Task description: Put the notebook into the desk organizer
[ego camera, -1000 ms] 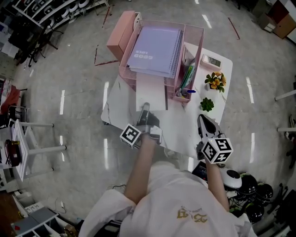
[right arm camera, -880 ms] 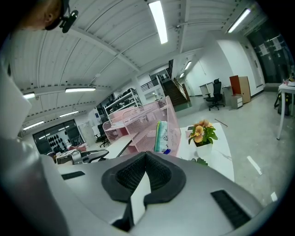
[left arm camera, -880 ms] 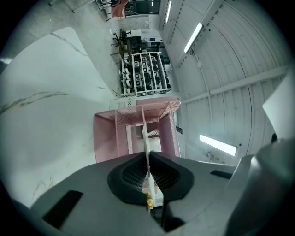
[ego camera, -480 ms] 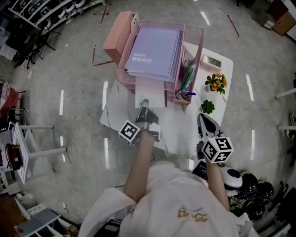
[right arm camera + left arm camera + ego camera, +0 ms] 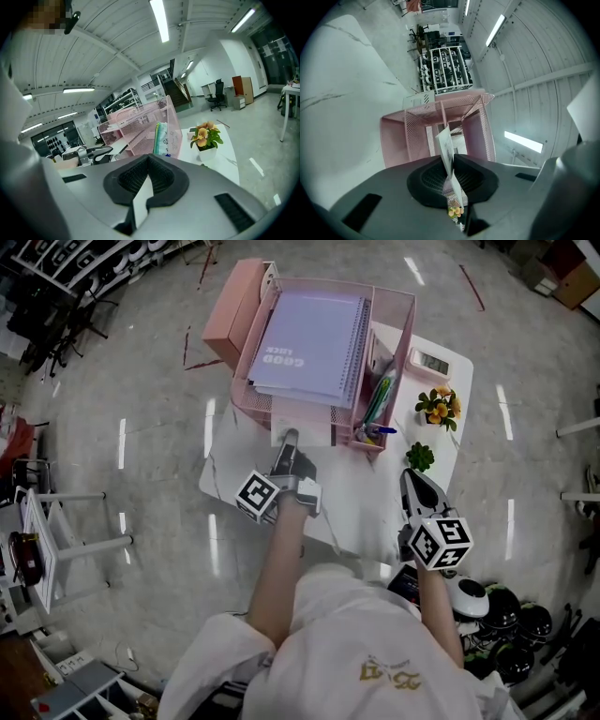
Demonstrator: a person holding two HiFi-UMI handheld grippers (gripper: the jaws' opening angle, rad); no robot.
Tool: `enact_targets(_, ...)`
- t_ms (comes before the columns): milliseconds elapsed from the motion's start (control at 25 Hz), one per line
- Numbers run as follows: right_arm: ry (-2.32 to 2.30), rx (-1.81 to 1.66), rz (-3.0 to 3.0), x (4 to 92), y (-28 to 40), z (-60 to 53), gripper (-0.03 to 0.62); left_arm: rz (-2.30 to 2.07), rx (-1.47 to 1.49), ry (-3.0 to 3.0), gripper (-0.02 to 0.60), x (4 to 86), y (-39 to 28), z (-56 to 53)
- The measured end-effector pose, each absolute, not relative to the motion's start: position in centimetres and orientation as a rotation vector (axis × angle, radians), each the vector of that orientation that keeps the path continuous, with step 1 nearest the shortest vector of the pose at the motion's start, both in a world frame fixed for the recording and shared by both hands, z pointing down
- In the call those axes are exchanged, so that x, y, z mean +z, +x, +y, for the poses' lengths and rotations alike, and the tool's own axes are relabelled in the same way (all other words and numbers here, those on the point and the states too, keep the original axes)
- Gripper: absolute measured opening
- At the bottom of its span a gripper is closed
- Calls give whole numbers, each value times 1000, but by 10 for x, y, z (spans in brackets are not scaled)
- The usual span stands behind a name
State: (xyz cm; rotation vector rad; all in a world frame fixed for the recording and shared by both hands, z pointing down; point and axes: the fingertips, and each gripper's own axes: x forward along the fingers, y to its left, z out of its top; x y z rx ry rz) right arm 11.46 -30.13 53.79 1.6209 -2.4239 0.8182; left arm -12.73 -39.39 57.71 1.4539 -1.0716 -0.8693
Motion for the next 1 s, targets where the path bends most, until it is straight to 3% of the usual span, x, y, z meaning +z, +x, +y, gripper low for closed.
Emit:
enact_targets(440,1684,840,-2389,543,129,-296,11,-1116,-782,1462,132,586,-129,-409)
enact_targets(600,1707,824,-2390,539,132,-291,11,-1185,-723,1483,215,585,-132,-398)
enact_targets(800,1721,775,-2424,522,130,-274,11,-1261,-679,1610,179,569,-135,-364)
enact_targets(920,1726,745,-2452,512,128,-263,11,-1333,-503,1779,147,557,-120,-340)
enact_targets(1000,1727,729,-2468,506,128,-251,11,-1369,-386,1884,95,549,-108,-321)
